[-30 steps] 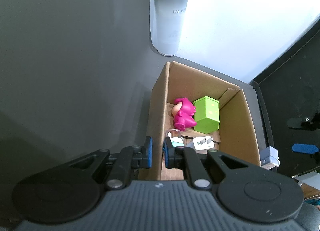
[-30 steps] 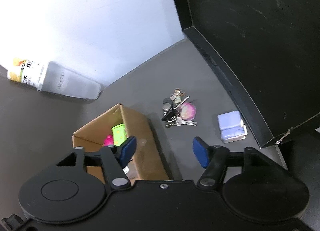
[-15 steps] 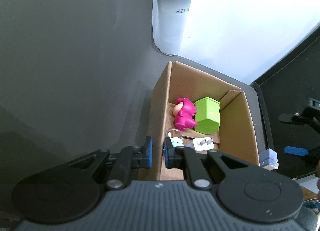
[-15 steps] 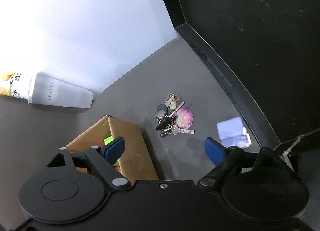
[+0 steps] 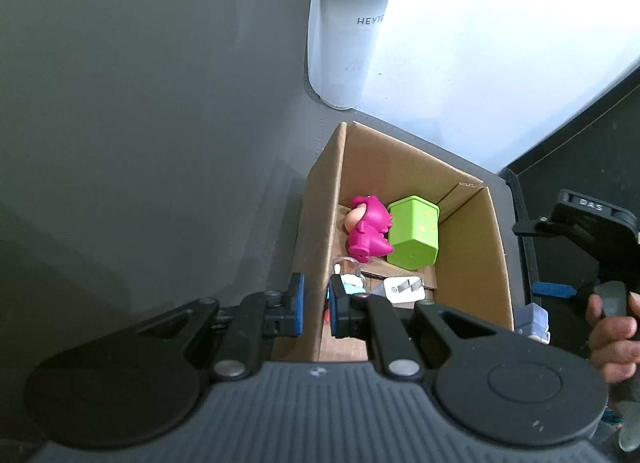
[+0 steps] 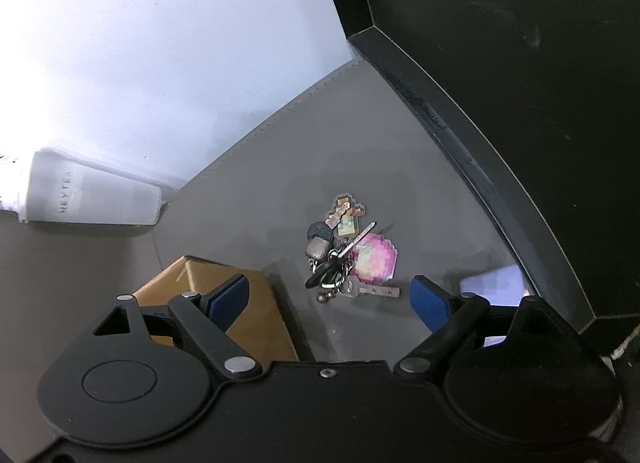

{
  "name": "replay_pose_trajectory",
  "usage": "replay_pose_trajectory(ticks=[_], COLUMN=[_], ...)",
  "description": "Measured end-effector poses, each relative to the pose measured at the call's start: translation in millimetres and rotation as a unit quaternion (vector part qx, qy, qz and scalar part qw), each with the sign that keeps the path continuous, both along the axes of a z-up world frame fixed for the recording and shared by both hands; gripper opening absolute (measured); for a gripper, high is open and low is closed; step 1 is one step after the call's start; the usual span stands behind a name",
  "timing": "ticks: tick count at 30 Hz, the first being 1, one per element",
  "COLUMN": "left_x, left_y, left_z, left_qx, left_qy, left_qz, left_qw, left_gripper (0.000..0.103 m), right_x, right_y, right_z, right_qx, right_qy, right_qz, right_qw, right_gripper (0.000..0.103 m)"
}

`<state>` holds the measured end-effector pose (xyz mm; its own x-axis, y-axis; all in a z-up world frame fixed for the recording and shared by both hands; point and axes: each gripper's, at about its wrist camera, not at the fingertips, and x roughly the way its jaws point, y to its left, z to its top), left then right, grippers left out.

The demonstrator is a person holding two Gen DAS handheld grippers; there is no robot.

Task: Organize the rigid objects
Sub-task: 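Move the right tool to the key bunch beside the box, then close the right tool on the key and lift the key bunch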

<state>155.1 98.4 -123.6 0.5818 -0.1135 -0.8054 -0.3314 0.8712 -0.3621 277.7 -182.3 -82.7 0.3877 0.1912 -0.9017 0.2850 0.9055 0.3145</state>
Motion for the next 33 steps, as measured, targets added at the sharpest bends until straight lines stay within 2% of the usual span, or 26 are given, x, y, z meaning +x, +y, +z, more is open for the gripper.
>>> replay_pose_trajectory(ticks=[8,9,13,15,23,26,28,30,32,33], left_x=[1,1,1,1,0,0,0,-1,-1,-1], left_y=[-1,-1,-1,-2,-3,-3,-3,-4,-4,-4], left_z=[1,1,1,1,1,2,2,2,2,2], left_qx=[0.003,0.003,0.004,0.004,0.005,0.006,0.006,0.007,0.006,0.006], left_qy=[-0.001,-0.001,-0.001,0.000,-0.001,-0.001,-0.001,-0.001,-0.001,-0.002], left_qz=[-0.003,-0.003,-0.004,-0.004,-0.004,-0.003,-0.003,-0.002,-0.002,-0.002], left_qw=[1.0000,1.0000,1.0000,1.0000,1.0000,1.0000,1.0000,1.0000,1.0000,1.0000], left_gripper=[0.011,0.011,0.011,0.011,0.011,0.011,0.011,0.011,0.011,0.011], right_x=[18,20,28,31,38,43,47,50,50,50], right_y=[8,10,16,16,24,28,28,28,33,35], right_z=[-20,-22,-30,-34,-44,-47,-49,-54,-54,-54], right_qx=[-0.018,-0.020,-0.025,-0.019,-0.041,-0.068,-0.084,-0.097,-0.120,-0.133], right_qy=[0.015,0.017,0.032,0.038,0.054,0.062,0.070,0.080,0.077,0.075], right_qz=[0.007,0.011,0.015,0.009,0.016,0.024,0.027,0.034,0.046,0.050], right_qw=[1.000,1.000,0.999,0.999,0.998,0.995,0.994,0.991,0.989,0.987], right_gripper=[0.086,0.084,0.064,0.060,0.062,0.067,0.076,0.077,0.071,0.064])
